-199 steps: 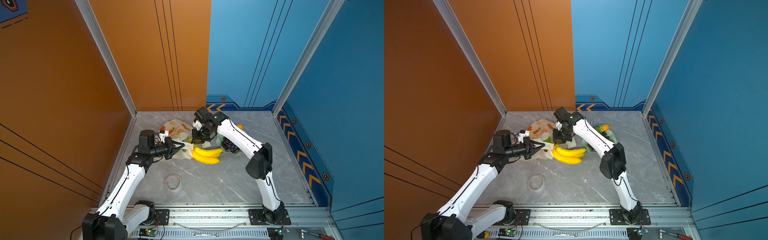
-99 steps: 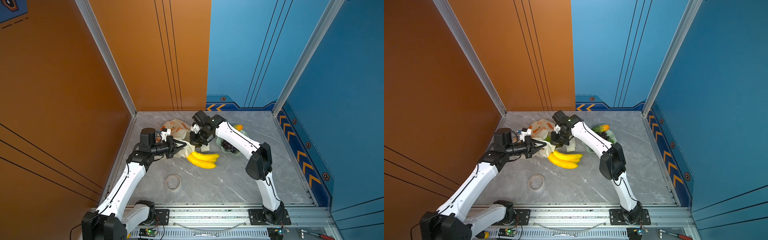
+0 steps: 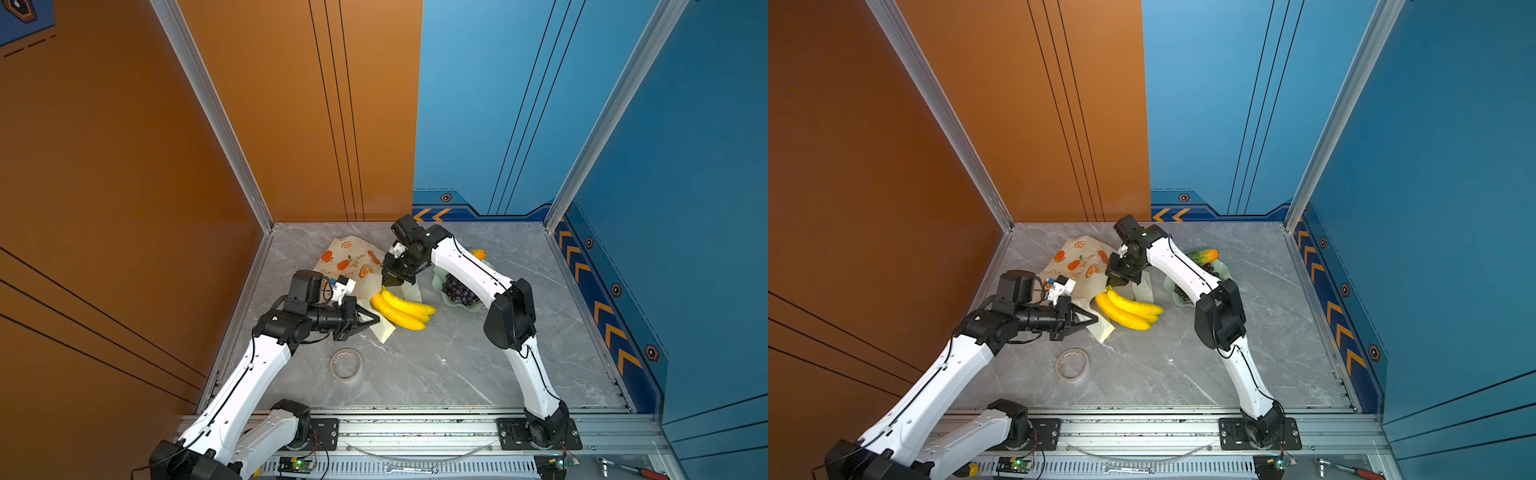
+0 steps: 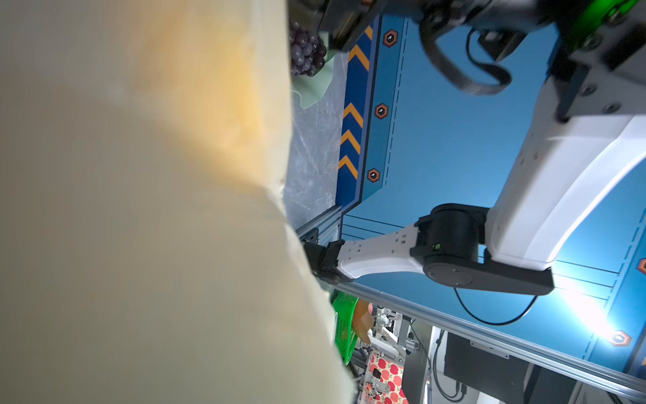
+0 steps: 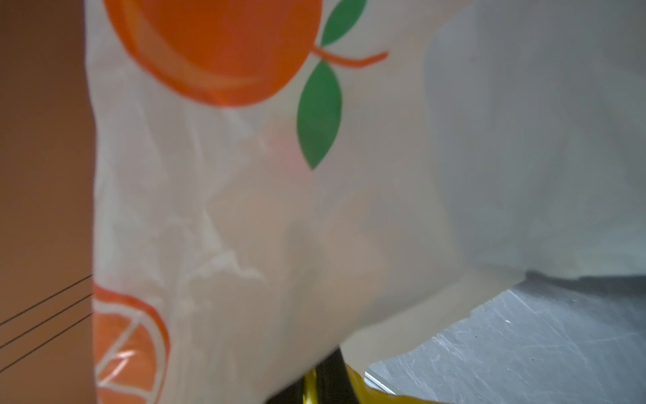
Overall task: Place the fruits into the plastic bag
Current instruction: Place the fruit in the plastic bag.
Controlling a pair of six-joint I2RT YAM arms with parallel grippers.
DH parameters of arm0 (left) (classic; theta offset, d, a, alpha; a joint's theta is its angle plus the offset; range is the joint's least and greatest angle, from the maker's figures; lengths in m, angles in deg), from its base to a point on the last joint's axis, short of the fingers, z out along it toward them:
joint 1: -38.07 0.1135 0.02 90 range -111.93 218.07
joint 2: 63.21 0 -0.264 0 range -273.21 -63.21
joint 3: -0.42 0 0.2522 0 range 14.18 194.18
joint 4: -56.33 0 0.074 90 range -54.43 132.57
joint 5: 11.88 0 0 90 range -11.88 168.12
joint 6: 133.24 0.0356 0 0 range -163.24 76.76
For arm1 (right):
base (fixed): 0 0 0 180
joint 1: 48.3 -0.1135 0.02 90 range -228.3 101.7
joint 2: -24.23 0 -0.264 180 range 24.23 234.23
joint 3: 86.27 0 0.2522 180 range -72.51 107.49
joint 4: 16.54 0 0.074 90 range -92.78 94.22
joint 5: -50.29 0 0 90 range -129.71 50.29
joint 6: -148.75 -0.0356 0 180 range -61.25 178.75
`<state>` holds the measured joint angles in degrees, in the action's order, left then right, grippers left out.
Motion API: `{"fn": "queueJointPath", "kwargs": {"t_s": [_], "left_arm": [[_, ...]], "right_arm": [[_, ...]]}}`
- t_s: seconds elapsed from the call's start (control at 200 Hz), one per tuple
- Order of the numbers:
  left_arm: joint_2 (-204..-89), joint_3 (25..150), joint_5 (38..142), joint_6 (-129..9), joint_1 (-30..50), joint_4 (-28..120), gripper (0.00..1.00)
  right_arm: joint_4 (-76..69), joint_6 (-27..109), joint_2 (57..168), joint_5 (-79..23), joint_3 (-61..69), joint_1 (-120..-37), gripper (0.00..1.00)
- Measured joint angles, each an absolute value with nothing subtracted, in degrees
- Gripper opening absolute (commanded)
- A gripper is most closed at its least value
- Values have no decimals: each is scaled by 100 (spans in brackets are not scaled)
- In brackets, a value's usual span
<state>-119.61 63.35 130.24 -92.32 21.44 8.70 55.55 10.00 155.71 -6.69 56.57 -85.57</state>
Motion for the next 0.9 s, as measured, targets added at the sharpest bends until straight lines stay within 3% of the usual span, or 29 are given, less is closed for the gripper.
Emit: {"fn": "queueJointPath", "kwargs": {"t_s": [0.235,0.496,0.901], "left_arm": [[-12163,6433,12825,-8860,1554,304,0],[-12801,6909,12403,-8825,840,466,0],[-13135,6940,12159,-8812,378,595,0]], "right_arm": [[5552,427,15593,-781,5661,-8282,0],[5463,-336,15836,-1351,5784,-8549,1],[4814,-2075,15903,-2022,5692,-8420,0]]}}
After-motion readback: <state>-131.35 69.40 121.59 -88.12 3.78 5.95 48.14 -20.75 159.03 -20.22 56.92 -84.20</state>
